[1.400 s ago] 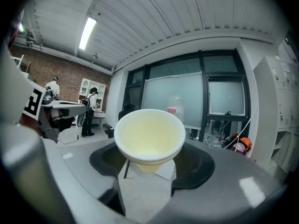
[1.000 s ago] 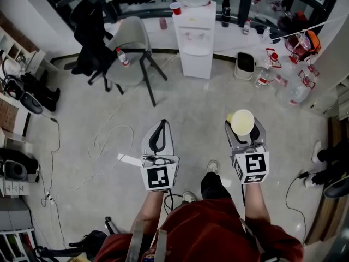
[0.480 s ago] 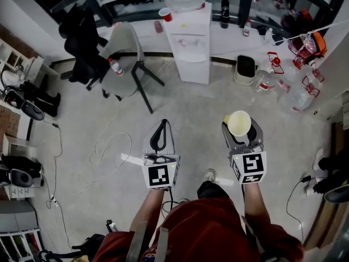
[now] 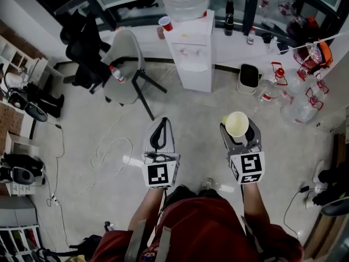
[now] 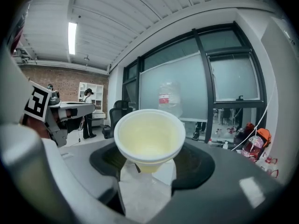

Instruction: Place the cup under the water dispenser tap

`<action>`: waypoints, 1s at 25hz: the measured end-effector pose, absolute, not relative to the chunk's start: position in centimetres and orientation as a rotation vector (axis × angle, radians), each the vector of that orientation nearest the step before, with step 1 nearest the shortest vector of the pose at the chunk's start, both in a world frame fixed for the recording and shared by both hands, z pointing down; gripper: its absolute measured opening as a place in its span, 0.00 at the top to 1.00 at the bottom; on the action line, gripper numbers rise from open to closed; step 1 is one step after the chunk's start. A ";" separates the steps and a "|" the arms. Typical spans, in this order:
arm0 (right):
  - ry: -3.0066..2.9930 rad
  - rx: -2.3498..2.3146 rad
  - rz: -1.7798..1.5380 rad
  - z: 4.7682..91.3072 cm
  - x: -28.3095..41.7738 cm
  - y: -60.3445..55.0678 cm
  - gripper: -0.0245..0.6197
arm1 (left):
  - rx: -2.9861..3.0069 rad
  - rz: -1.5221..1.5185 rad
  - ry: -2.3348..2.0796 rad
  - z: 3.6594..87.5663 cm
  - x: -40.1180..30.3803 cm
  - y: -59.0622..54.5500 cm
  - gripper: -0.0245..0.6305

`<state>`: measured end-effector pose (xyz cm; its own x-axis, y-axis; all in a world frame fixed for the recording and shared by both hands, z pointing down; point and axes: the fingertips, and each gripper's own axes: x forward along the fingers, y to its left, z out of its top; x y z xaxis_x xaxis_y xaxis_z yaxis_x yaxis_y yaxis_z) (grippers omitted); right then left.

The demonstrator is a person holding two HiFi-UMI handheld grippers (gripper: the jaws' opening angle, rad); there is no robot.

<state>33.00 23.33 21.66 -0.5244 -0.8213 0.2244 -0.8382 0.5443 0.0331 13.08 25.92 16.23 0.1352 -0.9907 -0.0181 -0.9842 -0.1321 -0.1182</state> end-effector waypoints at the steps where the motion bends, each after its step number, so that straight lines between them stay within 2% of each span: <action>1: -2.569 1.398 0.116 21.7 32.8 22.9 0.52 | -2.286 -0.099 2.002 16.4 12.8 25.6 0.95; 9: -2.564 1.373 0.092 23.1 28.4 19.0 0.52 | -2.274 -0.059 2.006 17.5 8.8 21.6 0.95; 25: -2.517 1.301 0.063 24.0 12.7 6.7 0.52 | -2.281 -0.003 2.045 18.8 -6.1 9.3 0.95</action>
